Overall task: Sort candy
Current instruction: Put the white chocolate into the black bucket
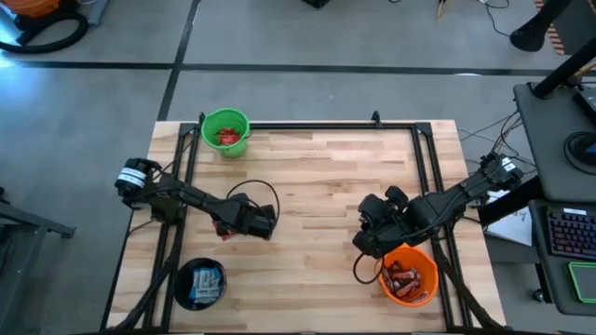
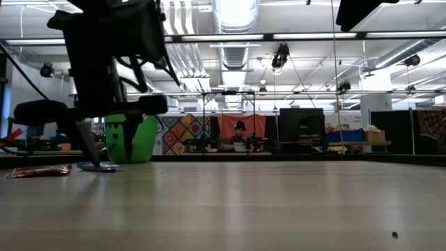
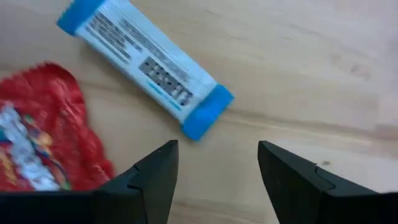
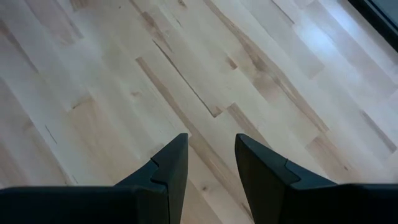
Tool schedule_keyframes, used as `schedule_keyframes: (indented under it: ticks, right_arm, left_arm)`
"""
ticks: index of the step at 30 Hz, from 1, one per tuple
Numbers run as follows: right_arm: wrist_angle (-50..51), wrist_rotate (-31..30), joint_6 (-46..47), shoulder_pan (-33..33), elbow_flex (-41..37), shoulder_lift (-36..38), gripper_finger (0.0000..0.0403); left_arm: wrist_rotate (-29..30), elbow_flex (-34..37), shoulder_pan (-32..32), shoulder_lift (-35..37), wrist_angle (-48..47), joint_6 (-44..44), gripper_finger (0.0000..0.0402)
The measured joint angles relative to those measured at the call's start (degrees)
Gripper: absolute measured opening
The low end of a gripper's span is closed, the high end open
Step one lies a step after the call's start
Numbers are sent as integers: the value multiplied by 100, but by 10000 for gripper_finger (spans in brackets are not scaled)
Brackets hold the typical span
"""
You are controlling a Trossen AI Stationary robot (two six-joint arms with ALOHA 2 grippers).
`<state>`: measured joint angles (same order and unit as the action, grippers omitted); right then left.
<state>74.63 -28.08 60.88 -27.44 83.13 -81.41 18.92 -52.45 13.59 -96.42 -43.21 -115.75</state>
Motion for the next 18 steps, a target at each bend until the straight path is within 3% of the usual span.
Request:
schedule_keyframes:
  ticks: [5, 13, 18]
  right_arm:
    - [-4, -3, -3, 0, 0, 0, 125]
    - [-1, -15, -460, 0, 0, 0, 125]
    - [0, 0, -827, 0, 0, 0, 125]
  left_arm:
    - [408, -146, -37, 4, -53, -677, 204]
    - [360, -82, -40, 4, -720, -1982, 204]
    - [256, -63, -281, 4, -822, -2067, 204]
